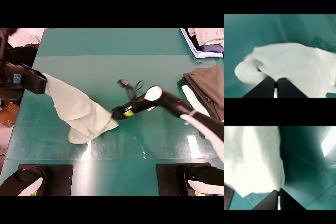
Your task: Fold the shirts.
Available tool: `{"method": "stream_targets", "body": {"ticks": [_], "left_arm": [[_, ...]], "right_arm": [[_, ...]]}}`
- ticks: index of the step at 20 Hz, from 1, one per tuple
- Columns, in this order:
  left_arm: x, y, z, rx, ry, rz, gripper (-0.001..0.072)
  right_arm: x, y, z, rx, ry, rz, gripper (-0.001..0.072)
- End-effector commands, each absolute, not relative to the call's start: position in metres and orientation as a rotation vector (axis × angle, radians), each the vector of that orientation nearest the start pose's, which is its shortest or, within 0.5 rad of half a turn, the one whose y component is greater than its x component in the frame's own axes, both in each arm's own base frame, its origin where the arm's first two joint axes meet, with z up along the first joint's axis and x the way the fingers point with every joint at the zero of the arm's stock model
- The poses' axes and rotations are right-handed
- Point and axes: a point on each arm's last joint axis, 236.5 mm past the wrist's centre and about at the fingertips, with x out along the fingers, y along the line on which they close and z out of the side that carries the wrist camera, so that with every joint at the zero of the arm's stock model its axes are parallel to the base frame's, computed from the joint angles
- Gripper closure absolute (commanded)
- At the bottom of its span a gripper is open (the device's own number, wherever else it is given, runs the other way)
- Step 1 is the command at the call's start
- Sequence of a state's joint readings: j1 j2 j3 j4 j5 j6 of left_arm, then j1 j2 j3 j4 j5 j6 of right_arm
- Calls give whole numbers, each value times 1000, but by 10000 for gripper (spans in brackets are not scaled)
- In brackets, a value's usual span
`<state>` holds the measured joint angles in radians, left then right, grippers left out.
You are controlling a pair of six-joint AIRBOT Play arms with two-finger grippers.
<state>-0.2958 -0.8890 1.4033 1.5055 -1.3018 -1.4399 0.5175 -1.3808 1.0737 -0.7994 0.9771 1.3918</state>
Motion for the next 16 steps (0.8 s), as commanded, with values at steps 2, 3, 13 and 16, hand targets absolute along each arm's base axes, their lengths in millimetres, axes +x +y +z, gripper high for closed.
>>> {"method": "stream_targets", "body": {"ticks": [2,3,13,16], "left_arm": [[322,-111,252,202,728,-375,680],[322,-112,251,200,731,-378,680],[330,-121,286,173,608,-399,680],[330,-113,334,177,482,-369,680]], "right_arm": [[323,217,55,227,1198,594,699],[329,200,69,247,1159,564,700],[344,102,230,297,642,379,700],[339,70,295,239,492,300,700]]}}
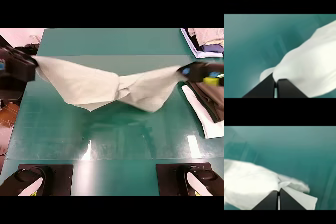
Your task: Fold the shirts.
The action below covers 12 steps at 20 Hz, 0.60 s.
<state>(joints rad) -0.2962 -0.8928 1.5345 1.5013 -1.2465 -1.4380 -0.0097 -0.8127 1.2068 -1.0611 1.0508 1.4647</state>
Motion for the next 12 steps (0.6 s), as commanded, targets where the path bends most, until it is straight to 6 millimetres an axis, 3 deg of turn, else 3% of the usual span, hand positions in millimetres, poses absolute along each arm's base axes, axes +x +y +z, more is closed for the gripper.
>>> {"method": "stream_targets", "body": {"ticks": [1,5,9,11,12], "left_arm": [[328,-112,348,175,447,-367,680],[308,-111,415,146,287,-379,680],[261,-125,476,88,153,-485,680],[251,-130,473,86,181,-521,680],[255,-131,454,97,248,-524,680]], "right_arm": [[335,63,312,227,467,287,700],[309,54,383,174,337,268,700],[278,59,449,121,183,280,700],[270,63,459,121,185,290,700],[272,64,450,138,243,297,700]]}}
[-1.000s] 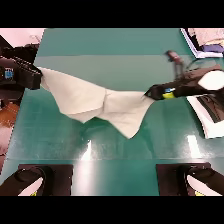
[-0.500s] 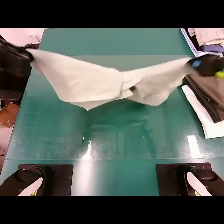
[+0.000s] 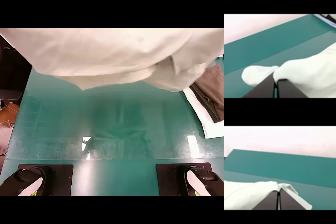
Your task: Fold the shirts.
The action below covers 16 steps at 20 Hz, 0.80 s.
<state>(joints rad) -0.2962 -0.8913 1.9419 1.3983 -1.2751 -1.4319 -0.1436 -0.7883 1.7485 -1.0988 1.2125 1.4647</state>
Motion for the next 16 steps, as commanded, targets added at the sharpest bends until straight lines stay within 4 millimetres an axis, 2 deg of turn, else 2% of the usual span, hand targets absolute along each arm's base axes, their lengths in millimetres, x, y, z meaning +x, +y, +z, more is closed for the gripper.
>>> {"method": "stream_targets", "body": {"ticks": [1,3,6,8,10,11,12,14,15,16], "left_arm": [[263,-133,429,106,326,-523,680],[286,-140,359,114,511,-522,680],[311,-144,219,114,814,-502,680],[318,-133,127,147,972,-445,680],[324,-124,62,187,1081,-404,680],[332,-122,43,203,1112,-392,680],[343,-123,33,210,1116,-384,680],[369,-130,25,204,1093,-377,678],[383,-130,29,197,1073,-367,601],[396,-127,39,180,1052,-348,386]], "right_arm": [[276,66,433,149,328,307,700],[291,70,376,184,575,336,700],[302,79,276,259,957,404,700],[314,87,214,300,1116,435,700],[326,98,162,338,1200,446,700],[331,104,136,356,1230,443,700],[335,110,114,372,1257,439,700],[342,120,83,387,1290,432,699],[345,124,73,391,1298,430,699],[349,127,67,391,1299,429,699]]}}
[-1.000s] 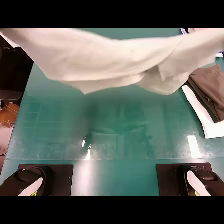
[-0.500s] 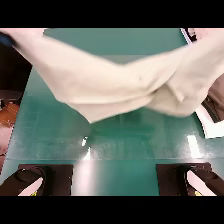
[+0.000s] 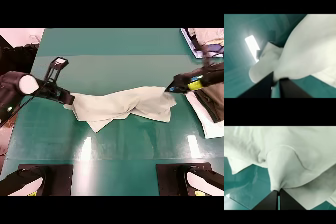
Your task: Fold the shirts.
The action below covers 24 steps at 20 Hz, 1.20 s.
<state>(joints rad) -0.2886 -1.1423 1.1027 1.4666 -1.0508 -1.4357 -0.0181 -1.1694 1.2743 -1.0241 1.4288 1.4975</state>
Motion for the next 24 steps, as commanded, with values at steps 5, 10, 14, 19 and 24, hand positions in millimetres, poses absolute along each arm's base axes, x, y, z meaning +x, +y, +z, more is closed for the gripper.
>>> {"method": "stream_targets", "body": {"ticks": [5,10,14,19,24], "left_arm": [[415,-94,99,10,1037,-291,264],[340,-155,47,-162,1286,-605,264],[316,-145,-19,-192,1380,-534,264],[317,-145,-45,-267,1356,-472,282],[311,-144,-58,-272,1371,-469,283]], "right_arm": [[359,121,69,402,1259,407,698],[363,103,85,422,1198,368,698],[364,99,98,420,1151,360,698],[365,99,99,420,1147,360,698],[365,100,99,421,1147,361,698]]}}
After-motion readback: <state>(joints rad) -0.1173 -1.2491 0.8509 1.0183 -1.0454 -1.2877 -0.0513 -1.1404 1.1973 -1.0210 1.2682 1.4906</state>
